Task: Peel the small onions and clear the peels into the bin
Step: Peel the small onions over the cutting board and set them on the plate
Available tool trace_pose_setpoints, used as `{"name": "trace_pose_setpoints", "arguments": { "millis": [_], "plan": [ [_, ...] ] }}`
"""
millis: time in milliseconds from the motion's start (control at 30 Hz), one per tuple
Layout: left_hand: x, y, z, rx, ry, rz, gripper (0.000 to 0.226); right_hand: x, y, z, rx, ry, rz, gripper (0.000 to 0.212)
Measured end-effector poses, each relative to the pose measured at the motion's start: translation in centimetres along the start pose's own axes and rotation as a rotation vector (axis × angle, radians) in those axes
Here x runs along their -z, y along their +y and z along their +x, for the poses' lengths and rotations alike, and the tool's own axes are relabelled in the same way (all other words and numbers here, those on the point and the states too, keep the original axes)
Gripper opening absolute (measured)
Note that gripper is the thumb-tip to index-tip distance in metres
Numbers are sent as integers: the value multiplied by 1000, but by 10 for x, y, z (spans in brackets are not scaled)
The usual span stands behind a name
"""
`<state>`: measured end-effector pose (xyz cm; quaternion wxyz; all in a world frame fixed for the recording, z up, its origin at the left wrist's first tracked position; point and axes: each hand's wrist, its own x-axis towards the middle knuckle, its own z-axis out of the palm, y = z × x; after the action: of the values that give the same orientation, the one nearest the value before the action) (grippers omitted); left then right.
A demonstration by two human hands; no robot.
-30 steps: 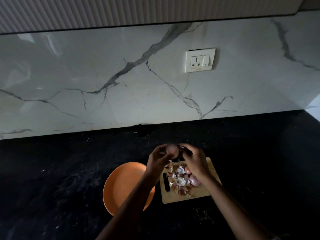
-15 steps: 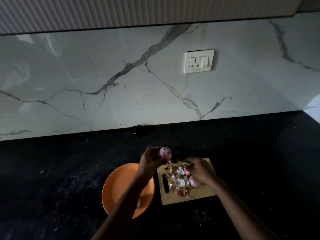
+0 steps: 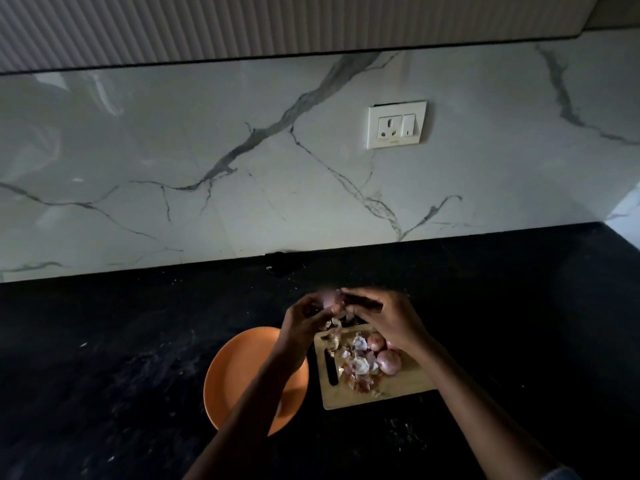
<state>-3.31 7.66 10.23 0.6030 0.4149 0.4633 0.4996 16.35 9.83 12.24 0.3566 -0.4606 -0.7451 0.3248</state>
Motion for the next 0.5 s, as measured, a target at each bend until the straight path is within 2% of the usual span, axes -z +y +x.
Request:
{"name": "trace_pose_setpoints", "arguments": {
  "millis": [167, 500],
  "plan": [
    [-1, -1, -1, 23, 28, -5, 43, -5, 2, -4, 110, 45, -165, 31],
    [-11, -4, -3, 2, 32, 30, 40, -15, 5, -12, 220, 129, -331, 25]
  ]
}}
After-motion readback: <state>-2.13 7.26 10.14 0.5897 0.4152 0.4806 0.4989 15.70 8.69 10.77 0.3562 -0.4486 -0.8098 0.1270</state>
